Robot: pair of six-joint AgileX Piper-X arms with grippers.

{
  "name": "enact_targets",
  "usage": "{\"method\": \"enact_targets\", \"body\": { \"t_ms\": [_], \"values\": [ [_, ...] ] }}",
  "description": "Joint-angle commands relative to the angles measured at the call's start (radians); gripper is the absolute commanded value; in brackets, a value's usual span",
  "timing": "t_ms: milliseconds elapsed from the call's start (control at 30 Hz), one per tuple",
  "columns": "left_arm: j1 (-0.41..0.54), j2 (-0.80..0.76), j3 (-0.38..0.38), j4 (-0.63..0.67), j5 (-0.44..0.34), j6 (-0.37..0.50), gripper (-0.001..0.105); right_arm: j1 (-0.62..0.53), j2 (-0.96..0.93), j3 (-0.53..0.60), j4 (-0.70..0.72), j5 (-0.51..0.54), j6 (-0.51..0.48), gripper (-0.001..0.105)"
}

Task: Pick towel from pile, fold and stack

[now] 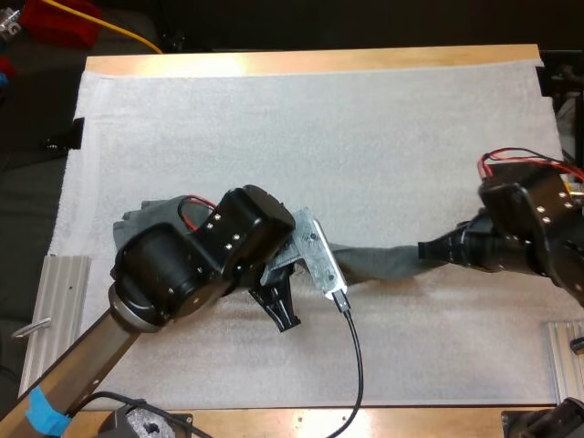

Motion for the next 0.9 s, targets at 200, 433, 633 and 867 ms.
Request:
{"method": "enact_targets", "body": {
  "t_ms": [200, 433, 633, 867],
  "values": [
    [-0.133, -0.008, -0.006, 0.004, -0.093, -0.108, 0.0, 0.002, -0.084, -0.019, 0.1, -0.002, 0.018, 0.001],
    [-0.232, -0.008, -0.006, 0.088, -0.212, -0.209, 0.0, 0.002, -0.139, -0.019, 0.158, -0.002, 0.026, 0.001],
    [-0.27, -0.008, -0.004, 0.124, -0.22, -0.273, 0.0, 0.002, -0.181, -0.019, 0.212, -0.009, 0.033, 0.001],
    [-0.326, -0.008, -0.002, 0.115, -0.217, -0.314, 0.0, 0.002, -0.194, 0.033, 0.211, -0.069, 0.044, 0.001]
  ]
}}
